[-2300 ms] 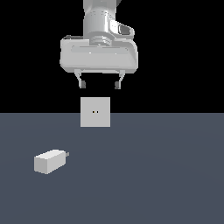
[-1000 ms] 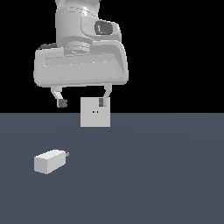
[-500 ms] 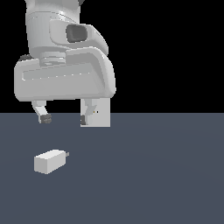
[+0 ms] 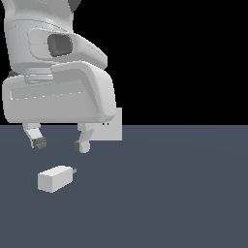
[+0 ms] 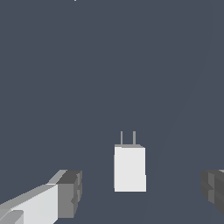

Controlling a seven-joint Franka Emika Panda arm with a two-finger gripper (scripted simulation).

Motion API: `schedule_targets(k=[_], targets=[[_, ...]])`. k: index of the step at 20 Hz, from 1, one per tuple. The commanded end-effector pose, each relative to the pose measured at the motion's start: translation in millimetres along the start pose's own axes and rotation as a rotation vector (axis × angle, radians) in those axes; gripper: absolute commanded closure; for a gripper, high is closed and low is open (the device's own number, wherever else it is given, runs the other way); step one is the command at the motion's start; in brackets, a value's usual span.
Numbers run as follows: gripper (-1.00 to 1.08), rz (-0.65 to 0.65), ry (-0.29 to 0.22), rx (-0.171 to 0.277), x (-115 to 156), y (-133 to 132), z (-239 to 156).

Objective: Plug the charger into the wall socket.

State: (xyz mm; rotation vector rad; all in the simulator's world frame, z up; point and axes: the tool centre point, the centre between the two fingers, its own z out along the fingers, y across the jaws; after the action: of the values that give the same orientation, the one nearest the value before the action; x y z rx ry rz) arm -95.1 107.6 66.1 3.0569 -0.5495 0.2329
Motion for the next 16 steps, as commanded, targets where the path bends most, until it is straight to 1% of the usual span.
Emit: schedule_targets(k=[1,11,16], targets=[[-0.92,0.011,0.004,-0.001,-2.1,-1.4,2.3],[-0.92,0.015,0.005,-0.002,-3.5,-2.6,4.7],[-0.92,0.015,0.005,-0.002,-5.6,-2.3,16.2]])
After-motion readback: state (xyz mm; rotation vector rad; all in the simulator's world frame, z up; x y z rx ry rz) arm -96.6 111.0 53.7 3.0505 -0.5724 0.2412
